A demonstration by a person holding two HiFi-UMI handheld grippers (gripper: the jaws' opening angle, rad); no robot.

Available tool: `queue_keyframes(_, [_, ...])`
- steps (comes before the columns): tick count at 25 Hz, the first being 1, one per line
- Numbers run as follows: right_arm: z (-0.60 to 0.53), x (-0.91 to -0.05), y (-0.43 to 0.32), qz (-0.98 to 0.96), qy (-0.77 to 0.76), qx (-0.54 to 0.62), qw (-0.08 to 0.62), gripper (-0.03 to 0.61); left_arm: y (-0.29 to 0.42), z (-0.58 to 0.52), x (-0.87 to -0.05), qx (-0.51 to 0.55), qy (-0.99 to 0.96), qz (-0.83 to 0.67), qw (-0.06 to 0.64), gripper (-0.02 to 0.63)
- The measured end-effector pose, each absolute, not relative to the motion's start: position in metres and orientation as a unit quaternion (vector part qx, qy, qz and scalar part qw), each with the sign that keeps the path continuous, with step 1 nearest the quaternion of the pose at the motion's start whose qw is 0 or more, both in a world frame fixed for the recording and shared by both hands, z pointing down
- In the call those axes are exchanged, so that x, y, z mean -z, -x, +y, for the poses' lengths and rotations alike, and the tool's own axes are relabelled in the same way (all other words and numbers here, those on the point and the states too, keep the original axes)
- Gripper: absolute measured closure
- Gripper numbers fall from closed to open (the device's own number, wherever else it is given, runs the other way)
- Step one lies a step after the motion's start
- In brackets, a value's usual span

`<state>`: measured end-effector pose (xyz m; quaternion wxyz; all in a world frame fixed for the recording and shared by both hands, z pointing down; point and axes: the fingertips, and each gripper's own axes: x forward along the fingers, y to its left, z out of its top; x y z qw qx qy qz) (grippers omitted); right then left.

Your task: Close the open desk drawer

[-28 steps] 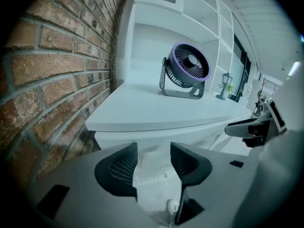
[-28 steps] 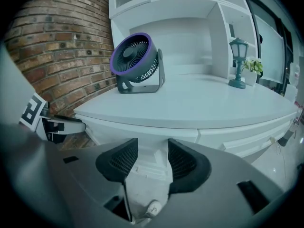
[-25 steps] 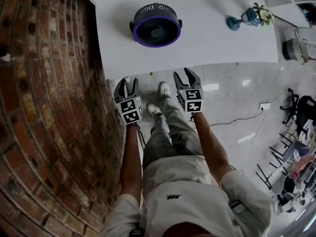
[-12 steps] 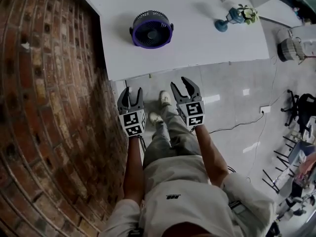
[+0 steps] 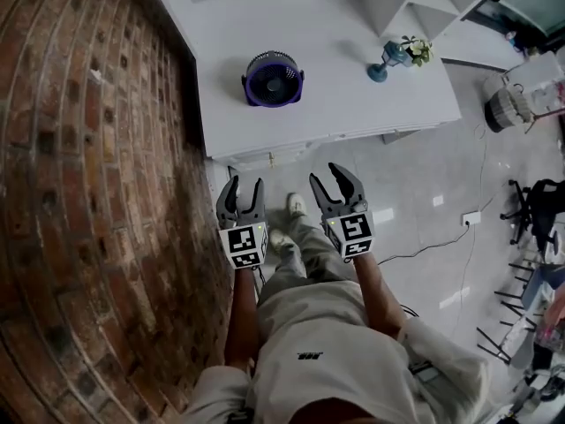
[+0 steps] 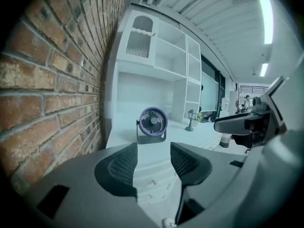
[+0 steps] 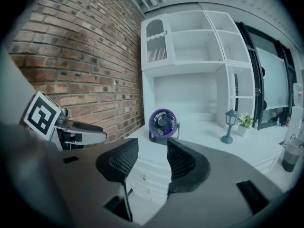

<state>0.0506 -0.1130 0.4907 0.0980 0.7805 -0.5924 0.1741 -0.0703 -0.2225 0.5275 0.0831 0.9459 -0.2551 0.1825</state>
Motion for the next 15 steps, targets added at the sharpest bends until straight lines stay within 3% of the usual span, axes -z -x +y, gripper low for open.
queue_keyframes(15, [-0.1, -0.442, -0.016, -0.606, -0.78, -0.127, 0.091, 0.385, 0.097, -0.202, -0.475, -0.144, -0.956, -0.251, 0.054, 0.385])
